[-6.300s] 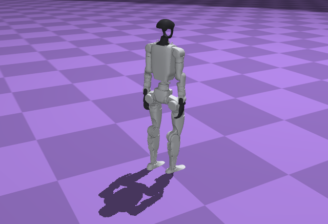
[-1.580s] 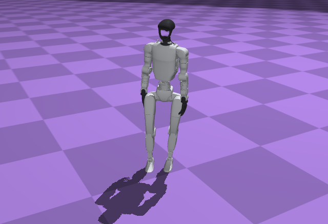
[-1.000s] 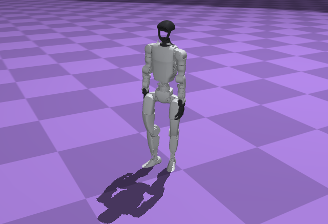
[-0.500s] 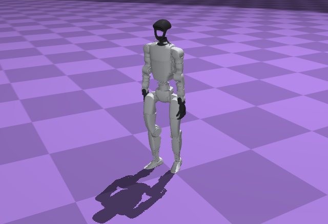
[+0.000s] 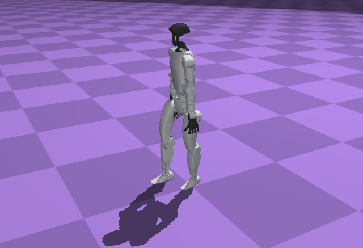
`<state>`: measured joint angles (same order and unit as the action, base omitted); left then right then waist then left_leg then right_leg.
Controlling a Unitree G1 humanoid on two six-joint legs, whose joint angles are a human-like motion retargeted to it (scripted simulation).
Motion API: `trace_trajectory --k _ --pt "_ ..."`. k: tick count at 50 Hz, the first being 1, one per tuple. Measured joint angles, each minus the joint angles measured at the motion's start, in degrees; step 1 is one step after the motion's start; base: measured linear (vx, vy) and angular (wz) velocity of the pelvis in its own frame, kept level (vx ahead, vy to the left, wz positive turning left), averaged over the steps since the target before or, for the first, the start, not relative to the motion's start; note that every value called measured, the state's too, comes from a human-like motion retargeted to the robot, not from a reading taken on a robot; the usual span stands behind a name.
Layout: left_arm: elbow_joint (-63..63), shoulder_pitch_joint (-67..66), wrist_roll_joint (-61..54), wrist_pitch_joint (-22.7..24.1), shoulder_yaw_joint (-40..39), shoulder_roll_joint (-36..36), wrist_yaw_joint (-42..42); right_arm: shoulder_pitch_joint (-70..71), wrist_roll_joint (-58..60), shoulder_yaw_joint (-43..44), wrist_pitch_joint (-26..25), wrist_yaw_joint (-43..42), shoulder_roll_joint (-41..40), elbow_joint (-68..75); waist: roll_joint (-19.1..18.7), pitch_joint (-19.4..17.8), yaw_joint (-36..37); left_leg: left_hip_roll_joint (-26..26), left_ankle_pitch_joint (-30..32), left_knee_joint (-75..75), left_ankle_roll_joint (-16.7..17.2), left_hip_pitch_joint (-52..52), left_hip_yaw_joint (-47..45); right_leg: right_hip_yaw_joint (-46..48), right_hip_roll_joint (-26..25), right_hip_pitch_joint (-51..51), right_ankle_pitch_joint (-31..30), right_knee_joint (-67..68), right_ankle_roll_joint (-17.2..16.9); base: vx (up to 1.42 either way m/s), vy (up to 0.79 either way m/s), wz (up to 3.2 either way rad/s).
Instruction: In place motions
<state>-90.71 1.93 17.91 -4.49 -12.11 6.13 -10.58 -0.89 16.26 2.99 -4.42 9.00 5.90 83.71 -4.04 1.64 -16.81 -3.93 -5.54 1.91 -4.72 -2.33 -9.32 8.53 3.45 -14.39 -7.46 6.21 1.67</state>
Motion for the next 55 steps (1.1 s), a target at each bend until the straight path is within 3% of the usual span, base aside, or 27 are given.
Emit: trace_trajectory --k 6,10,16,20,23,27,30,40,47,51,55 --pt "-2.0 -0.8 -0.5 -0.6 -1.9 1.9 0.4 -1.1 0.8 -0.6 0.3 0.2 -0.7 0.3 -1.7 -0.7 -1.3 2.7 -1.5 0.6 0.9 -0.5 -9.0 7.6 0.1 -1.6 7.3 2.8 4.4 -0.03 0.25 -1.42" --pt "-2.7 -0.9 -0.1 -1.1 -2.3 2.5 0.3 -2.0 0.2 -0.1 -0.1 0.6 -0.4 2.7 -2.6 0.0 -1.1 4.0 -2.3 1.0 1.6 -0.3 -14.8 17.7 2.3 -1.9 12.6 4.6 6.4 -0.04 0.19 -1.46" --pt "-1.7 -0.1 0.0 -1.1 -2.4 2.0 0.4 -2.9 -4.2 2.6 -0.6 0.3 0.1 6.8 -0.9 2.8 7.8 3.4 -4.2 1.6 3.4 -0.8 -29.5 28.9 4.4 -1.5 20.9 7.0 6.5 -0.12 0.21 -2.08" --pt "-0.2 0.1 -0.8 -0.5 -2.1 0.9 -0.2 -3.4 -6.9 3.9 -0.7 0.4 0.1 7.5 -1.6 3.9 7.8 4.7 -4.7 1.4 4.6 -0.9 -32.7 40.0 5.5 1.6 19.8 4.6 5.1 -0.13 0.1 -0.67" --pt "0.5 0.5 -1.3 -0.4 -1.4 0.2 -0.5 -3.4 -6.3 3.5 -0.7 -0.8 -0.2 7.1 -2.4 4.2 4.4 5.8 -4.8 1.1 5.2 -1.0 -31.4 47.9 6.1 4.3 13.8 0.8 3.7 -0.15 0.08 0.26" --pt "0.7 0.9 -1.2 -0.4 -1.1 -0.3 -0.8 -2.8 -2.7 1.9 -0.8 -2.1 -0.6 5.9 -1.8 4.8 2.7 6.1 -5.4 0.6 6.5 -2.3 -32.9 47.0 5.1 5.0 4.9 -3.8 3.9 -0.16 0.07 -0.19" --pt "0.4 0.9 -0.7 -0.5 -0.7 -0.6 -0.7 -2.6 0.2 1.0 -1.1 -2.0 -1.0 4.7 -1.8 5.8 1.0 6.6 -5.6 0.2 7.4 -2.9 -32.9 47.3 3.9 5.9 2.9 -7.0 2.8 -0.17 0.07 -0.03" --pt "0.5 -0.7 -1.0 0.3 -1.5 -2.7 -0.1 -0.3 1.8 0.2 -1.0 -0.4 -1.4 0.5 -3.6 9.9 1.1 9.7 -4.2 -1.4 10.2 -4.1 -36.7 41.8 1.6 3.4 5.7 -5.4 3.1 -0.2 0.09 -0.48" --pt "-0.1 -2.4 -0.5 0.5 -2.3 -2.1 0.7 0.7 -0.5 0.1 -0.2 1.3 -2.0 -2.1 -4.0 10.9 0.0 12.2 0.2 -4.7 11.4 -5.6 -36.8 37.0 -0.4 2.8 7.0 -5.4 4.9 -0.23 0.07 -0.59" --pt "0.0 -3.1 -0.9 0.5 -2.7 -1.4 1.2 0.9 -0.7 -0.5 -0.2 2.1 -1.9 -1.7 -2.3 10.1 -0.6 13.4 4.5 -9.4 9.3 -6.7 -34.6 33.7 -0.2 4.2 7.5 -5.4 5.2 -0.2 0.04 -0.58" --pt "1.1 -3.2 -1.3 0.5 -2.9 -1.0 1.1 0.7 -0.4 -0.8 -0.1 1.2 -1.5 -0.1 2.3 9.4 -0.8 15.0 9.0 -22.6 2.4 -3.4 -29.4 30.2 3.5 6.2 7.9 -4.9 4.8 -0.19 0.01 -0.45"
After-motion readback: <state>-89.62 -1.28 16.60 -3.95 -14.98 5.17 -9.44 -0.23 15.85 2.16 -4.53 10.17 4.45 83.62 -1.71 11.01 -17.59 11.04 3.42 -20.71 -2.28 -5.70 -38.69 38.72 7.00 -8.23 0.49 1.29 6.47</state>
